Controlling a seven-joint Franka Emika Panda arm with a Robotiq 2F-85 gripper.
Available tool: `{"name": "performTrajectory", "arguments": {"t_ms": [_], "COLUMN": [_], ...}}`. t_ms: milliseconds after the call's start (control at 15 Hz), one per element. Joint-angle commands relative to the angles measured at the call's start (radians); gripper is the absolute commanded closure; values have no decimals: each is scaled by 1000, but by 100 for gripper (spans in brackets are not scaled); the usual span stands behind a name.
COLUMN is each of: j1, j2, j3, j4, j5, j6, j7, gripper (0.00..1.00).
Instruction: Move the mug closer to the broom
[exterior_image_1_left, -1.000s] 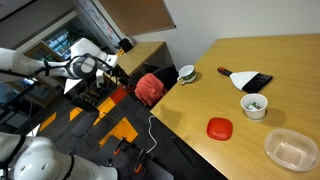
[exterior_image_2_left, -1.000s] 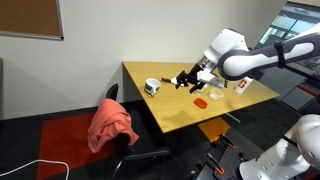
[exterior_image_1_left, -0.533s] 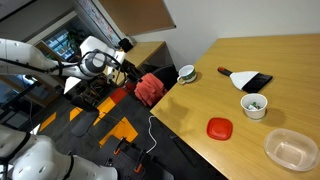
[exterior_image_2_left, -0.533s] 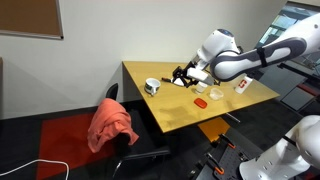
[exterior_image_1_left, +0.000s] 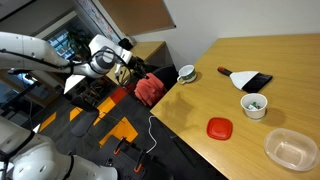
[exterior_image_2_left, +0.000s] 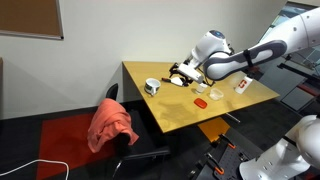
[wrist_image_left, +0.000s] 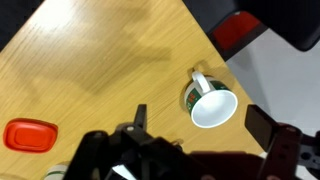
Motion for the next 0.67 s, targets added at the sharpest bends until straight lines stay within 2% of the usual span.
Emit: {"name": "performTrajectory", "arguments": {"t_ms": [0, 67, 133, 400, 600], "j1": [88, 70, 135, 187, 209], "j2": [220, 278, 328, 524, 627], "j3": [-114, -97, -161, -210, -247], "j4": [233, 295, 347, 552, 672], "j5": [-121, -136, -102, 16, 82], "j6": [-24, -43, -51, -89, -119], "j7": [254, 301, 306, 289, 282], "gripper": [0, 0, 0, 0, 0]}}
